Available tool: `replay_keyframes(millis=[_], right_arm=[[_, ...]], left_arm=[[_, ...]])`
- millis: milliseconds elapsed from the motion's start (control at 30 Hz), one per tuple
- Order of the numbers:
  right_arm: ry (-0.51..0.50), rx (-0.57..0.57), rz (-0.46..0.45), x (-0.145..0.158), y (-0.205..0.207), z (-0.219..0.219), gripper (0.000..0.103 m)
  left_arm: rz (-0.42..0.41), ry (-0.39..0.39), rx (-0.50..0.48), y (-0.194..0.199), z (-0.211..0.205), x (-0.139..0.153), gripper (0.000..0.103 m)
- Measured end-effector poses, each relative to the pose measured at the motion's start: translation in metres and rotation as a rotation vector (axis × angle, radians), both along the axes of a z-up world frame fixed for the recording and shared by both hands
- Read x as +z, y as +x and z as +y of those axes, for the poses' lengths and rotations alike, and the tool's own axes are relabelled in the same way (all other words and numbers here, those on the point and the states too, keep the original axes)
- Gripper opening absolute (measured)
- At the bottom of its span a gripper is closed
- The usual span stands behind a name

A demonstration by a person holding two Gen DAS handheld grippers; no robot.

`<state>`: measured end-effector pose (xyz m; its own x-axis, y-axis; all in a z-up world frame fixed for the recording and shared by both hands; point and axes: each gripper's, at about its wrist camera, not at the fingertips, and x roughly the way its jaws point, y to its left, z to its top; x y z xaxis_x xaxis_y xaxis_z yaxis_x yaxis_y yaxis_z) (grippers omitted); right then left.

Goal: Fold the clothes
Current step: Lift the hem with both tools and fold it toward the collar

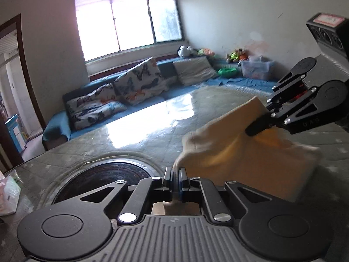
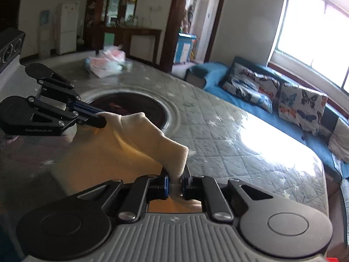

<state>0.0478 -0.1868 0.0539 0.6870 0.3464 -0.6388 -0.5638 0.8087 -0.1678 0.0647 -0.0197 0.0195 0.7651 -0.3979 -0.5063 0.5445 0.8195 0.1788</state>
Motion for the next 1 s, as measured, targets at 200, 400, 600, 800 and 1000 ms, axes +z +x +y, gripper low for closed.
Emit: replay_keyframes(millis=[200, 400, 600, 800, 1000], right_arm=[[-0.006, -0.126, 0.088, -0.040, 0.048, 0.001, 0.017], [0.084, -0.250, 0.089, -0.045, 0.048, -0.026, 0.026], [0.138, -0.300, 0.074, -0.037, 0.022, -0.051, 0.026], [0.183, -0.292, 0.116, -0.044, 0.015, -0.055, 0.026], [0.199, -0.346, 0.143, -0.057, 0.028, -0.055, 0.027]], left_arm=[[0.080, 0.027, 0.072, 0.033, -0.004, -0.036, 0.006], [0.067, 0.038, 0.093, 0.033, -0.004, -0.040, 0.010], [0.066, 0.008, 0.165, 0.035, 0.009, -0.029, 0.010], [0.055, -0.051, 0.118, 0.013, -0.003, -0.006, 0.010], [0.112, -0.036, 0.037, 0.013, -0.035, -0.017, 0.011]])
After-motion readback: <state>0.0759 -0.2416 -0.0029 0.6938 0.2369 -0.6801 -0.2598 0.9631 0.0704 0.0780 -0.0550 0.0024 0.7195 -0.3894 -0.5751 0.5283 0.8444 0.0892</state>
